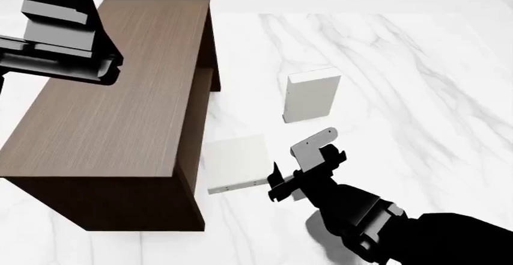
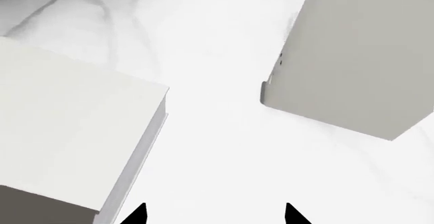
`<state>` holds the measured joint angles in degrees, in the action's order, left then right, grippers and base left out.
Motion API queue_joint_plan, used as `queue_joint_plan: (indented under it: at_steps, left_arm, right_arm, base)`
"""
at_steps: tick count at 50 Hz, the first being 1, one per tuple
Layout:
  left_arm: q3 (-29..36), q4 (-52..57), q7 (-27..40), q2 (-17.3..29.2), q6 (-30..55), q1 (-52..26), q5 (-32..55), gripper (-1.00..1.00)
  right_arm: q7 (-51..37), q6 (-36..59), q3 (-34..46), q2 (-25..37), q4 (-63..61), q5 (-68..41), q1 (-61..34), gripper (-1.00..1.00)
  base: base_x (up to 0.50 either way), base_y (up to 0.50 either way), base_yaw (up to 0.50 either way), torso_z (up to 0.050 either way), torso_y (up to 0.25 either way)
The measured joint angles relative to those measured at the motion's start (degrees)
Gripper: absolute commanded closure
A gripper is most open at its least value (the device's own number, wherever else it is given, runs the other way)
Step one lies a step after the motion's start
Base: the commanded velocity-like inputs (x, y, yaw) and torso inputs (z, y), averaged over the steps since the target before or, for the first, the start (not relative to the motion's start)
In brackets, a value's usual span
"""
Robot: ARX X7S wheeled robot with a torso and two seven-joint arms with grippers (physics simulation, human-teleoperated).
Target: Pick up the book on the right and place it under the cabinet shelf.
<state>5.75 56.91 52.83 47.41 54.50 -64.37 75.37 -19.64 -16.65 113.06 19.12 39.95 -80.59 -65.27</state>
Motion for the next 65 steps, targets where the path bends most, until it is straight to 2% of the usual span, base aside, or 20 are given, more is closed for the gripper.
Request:
queue_joint_plan:
  at_steps: [26, 65]
  left_arm:
    - [-0.5, 0.3, 0.1, 1.5, -1.5, 0.8, 0.4, -1.0]
    - [-1.0, 0.4, 0.6, 3.8, -3.1, 1.0, 1.4, -1.0]
  right_arm:
    - [0.4, 2.2, 0.1, -2.7, 1.6, 0.3, -0.8, -1.0]
    - [3.1, 4.8, -1.4, -10.9, 9.9, 0.7, -0.4, -1.0]
  base:
    - [0.0, 0.0, 0.0, 0.0, 0.0]
    - [0.0, 0.0, 0.0, 0.0, 0.0]
